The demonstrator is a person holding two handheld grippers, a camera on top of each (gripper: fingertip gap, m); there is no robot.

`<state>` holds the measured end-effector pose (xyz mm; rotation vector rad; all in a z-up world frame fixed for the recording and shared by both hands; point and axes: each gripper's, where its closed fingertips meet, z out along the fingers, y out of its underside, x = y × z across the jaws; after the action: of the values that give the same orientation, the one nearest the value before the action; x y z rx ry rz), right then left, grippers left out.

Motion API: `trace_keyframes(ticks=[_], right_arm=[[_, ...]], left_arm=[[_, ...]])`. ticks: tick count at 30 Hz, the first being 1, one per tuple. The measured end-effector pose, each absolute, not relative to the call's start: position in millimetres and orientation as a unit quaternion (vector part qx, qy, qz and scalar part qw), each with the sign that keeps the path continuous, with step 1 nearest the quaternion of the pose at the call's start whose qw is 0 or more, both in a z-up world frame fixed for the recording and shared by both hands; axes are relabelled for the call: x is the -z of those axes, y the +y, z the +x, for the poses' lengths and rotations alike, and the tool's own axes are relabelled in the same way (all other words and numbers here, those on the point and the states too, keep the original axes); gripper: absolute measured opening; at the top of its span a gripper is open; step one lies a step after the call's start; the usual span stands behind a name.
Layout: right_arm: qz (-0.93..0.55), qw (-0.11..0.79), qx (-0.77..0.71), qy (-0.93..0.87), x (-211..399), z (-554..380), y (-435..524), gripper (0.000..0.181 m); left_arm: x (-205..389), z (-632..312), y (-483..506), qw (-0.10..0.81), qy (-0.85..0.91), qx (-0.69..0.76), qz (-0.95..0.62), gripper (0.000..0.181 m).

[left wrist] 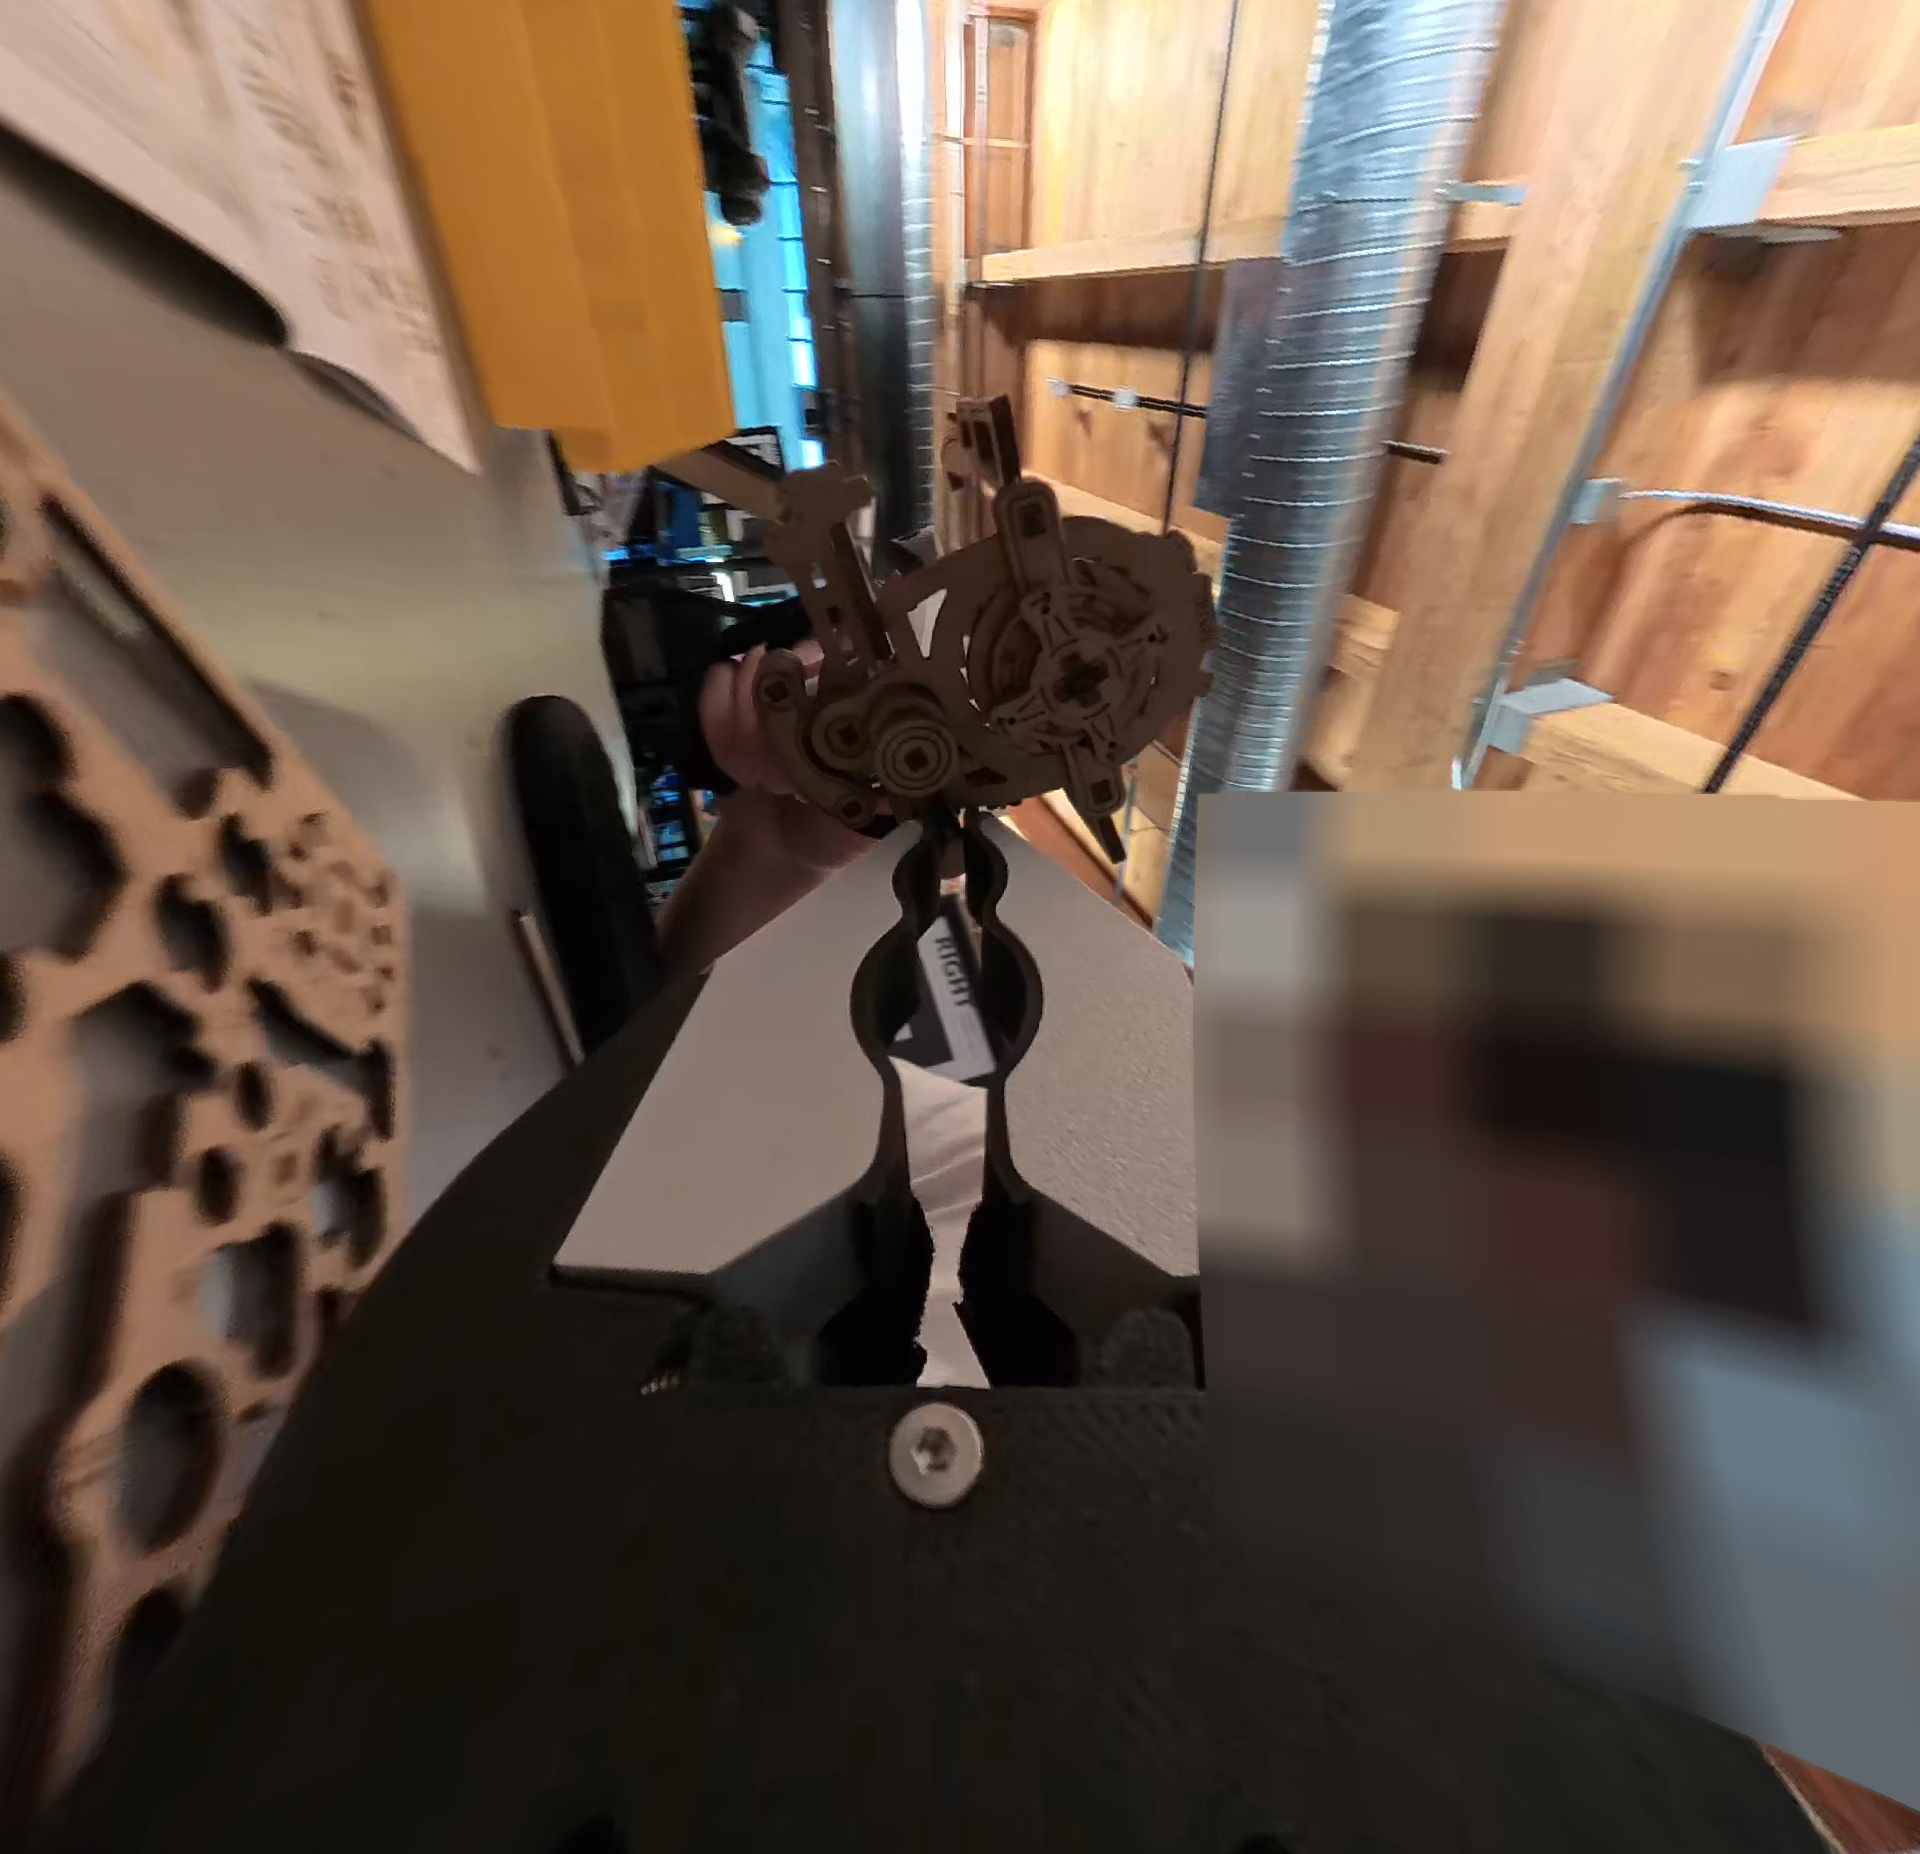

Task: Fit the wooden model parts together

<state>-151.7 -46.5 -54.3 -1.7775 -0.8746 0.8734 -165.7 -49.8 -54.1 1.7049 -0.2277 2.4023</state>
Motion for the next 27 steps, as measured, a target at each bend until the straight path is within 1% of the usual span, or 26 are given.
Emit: trace_keyframes(ticks=[5,7,10,11,14,17,27], right_arm=[[-0.728,0.453,-0.391,-0.335,67.8,-149.0,-44.2,0.01],[-0.731,0.451,-0.394,-0.328,71.1,-147.3,-42.0,0.01],[-0.743,0.445,-0.386,-0.319,78.4,-144.4,-36.8,0.01],[-0.748,0.438,-0.381,-0.322,82.9,-143.8,-36.2,0.01],[-0.751,0.431,-0.39,-0.312,86.6,-143.4,-33.4,0.01],[-0.75,0.425,-0.402,-0.309,87.5,-144.4,-33.9,0.01],[-0.762,0.399,-0.388,-0.33,99.6,-150.6,-42.5,0.011]], left_arm=[[63.4,-163.9,-46.4,0.095,-0.065,-0.803,0.585,0.003],[64.5,-163.2,-43.9,0.096,-0.054,-0.805,0.583,0.01],[66.5,-162.4,-44.2,0.093,-0.058,-0.802,0.587,0.004],[66.5,-162.4,-43.1,0.092,-0.055,-0.803,0.586,0.009],[67.4,-162.4,-39.6,0.084,-0.045,-0.802,0.59,0.014],[73.0,-162.0,-40.9,0.082,-0.048,-0.789,0.606,0.005],[95.9,-169.2,-55.3,0.077,-0.095,-0.731,0.671,0.006]])
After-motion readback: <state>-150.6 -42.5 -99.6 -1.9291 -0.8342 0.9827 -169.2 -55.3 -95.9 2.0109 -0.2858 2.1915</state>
